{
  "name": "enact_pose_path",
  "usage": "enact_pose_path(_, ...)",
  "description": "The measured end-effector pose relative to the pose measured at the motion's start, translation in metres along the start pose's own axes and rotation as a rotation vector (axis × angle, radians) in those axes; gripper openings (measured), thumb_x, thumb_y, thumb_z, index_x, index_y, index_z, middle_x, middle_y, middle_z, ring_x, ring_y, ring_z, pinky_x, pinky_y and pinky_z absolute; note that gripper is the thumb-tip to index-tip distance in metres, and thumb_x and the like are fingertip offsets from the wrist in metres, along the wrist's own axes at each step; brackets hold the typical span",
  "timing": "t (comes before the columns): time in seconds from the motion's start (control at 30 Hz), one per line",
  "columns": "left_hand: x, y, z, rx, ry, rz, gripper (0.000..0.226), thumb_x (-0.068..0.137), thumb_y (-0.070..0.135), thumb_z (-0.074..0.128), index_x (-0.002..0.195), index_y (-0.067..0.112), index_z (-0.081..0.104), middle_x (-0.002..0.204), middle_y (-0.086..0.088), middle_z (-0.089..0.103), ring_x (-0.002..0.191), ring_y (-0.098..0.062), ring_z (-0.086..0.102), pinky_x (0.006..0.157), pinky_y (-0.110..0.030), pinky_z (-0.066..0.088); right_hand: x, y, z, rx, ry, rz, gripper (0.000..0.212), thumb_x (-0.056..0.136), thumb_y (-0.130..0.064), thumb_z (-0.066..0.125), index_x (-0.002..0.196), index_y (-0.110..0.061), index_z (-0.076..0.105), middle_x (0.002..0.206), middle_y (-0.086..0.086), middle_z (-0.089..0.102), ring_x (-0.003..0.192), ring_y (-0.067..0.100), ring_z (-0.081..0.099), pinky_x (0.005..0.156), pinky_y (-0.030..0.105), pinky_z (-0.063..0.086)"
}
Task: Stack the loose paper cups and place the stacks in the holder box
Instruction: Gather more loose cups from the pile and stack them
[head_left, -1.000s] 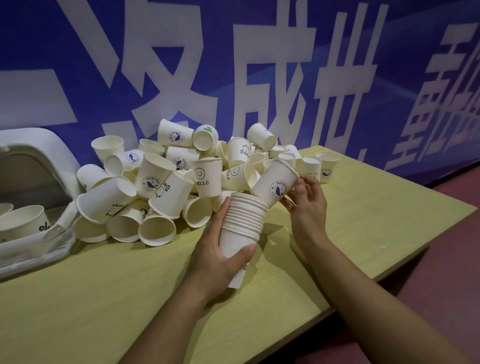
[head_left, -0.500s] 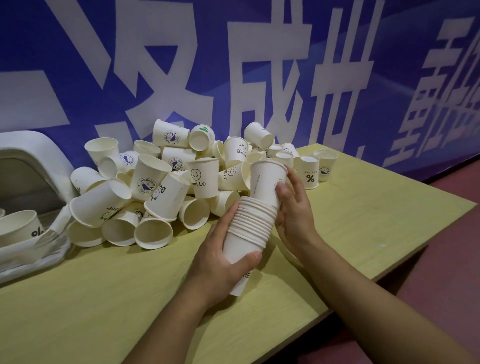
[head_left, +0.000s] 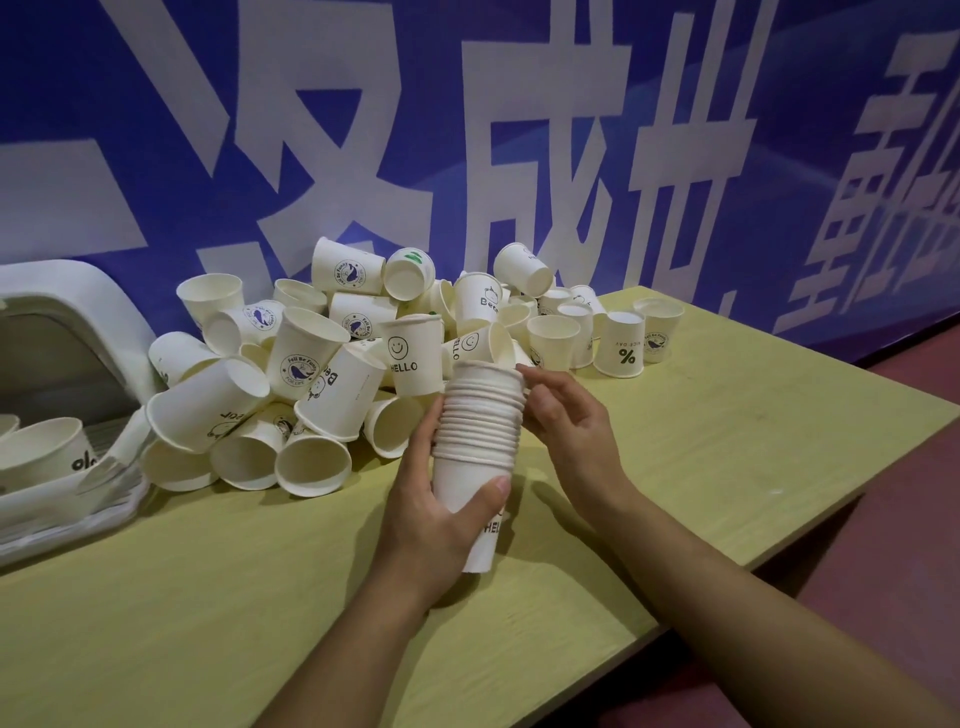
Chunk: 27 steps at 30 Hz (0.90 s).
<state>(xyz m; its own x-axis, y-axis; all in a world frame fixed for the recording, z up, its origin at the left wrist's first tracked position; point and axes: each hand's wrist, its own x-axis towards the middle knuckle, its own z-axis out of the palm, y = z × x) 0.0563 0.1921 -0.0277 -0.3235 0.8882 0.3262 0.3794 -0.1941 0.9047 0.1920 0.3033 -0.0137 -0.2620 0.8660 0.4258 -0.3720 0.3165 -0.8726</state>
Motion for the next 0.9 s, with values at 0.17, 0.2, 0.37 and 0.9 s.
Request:
enact_pose_path(0.17,0.000,-0.002,-0.002,-0.010,0.043,0.015,0.088,0.083,0.025,0.083,0.138,0.067,0.027,0.134,0.027,0.052,0.098,-0.001,0.066,0.067,-0.012,0.052,-0.002,0.001,0.000,-0.091,-0.080,-0.001,0.043,0.084,-0.037,0.067,0.121,-0.017,0.066,0.120,0.009,0.070,0.112,0.026,0.067,0.093,0.037,0.056)
enact_pose_path(0.2,0.001,-0.002,-0.001,-0.017,0.043,0.014,0.088,0.083,0.024,0.083,0.137,0.067,0.028,0.133,0.026,0.052,0.098,-0.002,0.067,0.067,-0.013,0.052,-0.001,0.001,0.000,-0.102,-0.087,0.001,0.044,0.084,-0.038,0.068,0.122,-0.016,0.066,0.121,0.009,0.070,0.112,0.025,0.067,0.094,0.038,0.056)
enact_pose_path(0.37,0.001,0.000,-0.001,-0.054,0.052,0.018,0.086,0.081,0.033,0.083,0.136,0.069,0.028,0.134,0.025,0.053,0.100,-0.003,0.067,0.069,-0.016,0.055,-0.003,0.002,-0.002,-0.124,-0.120,-0.024,0.049,0.085,-0.039,0.066,0.128,-0.017,0.062,0.123,0.002,0.068,0.112,0.020,0.067,0.094,0.039,0.056)
enact_pose_path(0.9,0.008,-0.004,-0.013,-0.091,0.239,0.019,0.090,0.062,0.061,0.075,0.137,0.070,0.027,0.144,0.022,0.048,0.118,-0.007,0.061,0.093,-0.039,0.058,0.087,0.044,0.013,-0.849,-0.005,0.097,0.081,0.082,-0.033,0.068,0.151,-0.042,0.027,0.152,-0.002,0.042,0.142,0.026,0.030,0.117,0.053,0.021)
